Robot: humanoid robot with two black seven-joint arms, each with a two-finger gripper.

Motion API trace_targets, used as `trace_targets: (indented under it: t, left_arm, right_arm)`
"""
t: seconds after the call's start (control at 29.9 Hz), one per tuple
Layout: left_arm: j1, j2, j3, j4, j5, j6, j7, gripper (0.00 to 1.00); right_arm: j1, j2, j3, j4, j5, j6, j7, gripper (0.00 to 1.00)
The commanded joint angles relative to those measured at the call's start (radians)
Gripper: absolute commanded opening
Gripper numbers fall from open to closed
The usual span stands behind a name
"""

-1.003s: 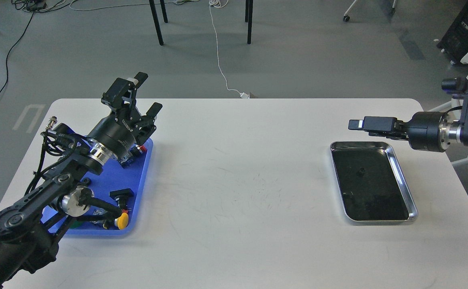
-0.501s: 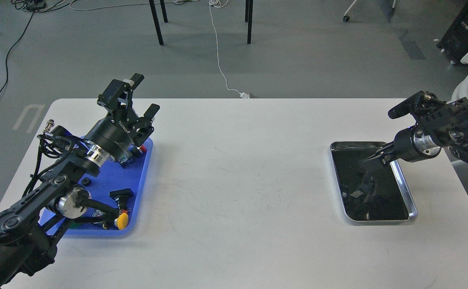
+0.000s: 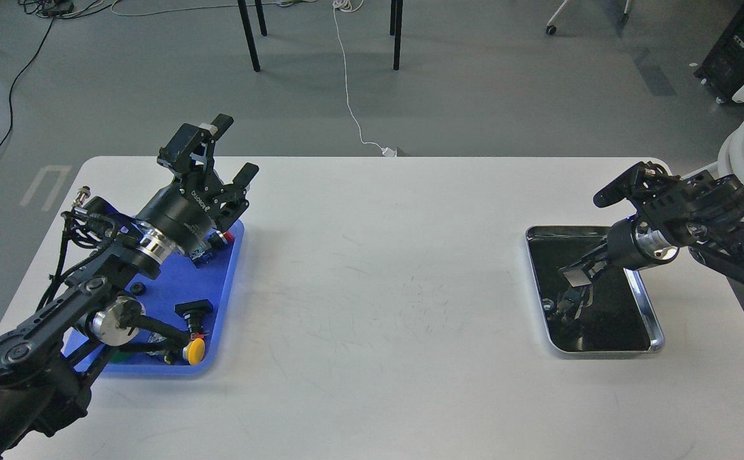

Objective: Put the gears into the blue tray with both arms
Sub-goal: 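Lower the right gripper into the metal tray and grasp another black part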

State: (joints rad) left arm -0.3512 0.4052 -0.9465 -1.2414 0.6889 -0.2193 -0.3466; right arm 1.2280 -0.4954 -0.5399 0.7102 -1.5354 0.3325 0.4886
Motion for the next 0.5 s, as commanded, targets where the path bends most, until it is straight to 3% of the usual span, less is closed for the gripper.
trace_targets:
  t: [0.0,0.47]
  left_arm:
    - [0.0,-0.002,0.0,0.0,0.0,0.0,0.0,0.98]
    - [0.0,-0.003,0.0,0.0,-0.003,0.0,0.0,0.98]
  right_arm:
    - [-0.007,0.003,0.001,-0.003,0.0,-0.001,0.0,0.69]
    - [-0.028,0.031,0.003,-0.024,0.005,-0.007,0.0,0.55]
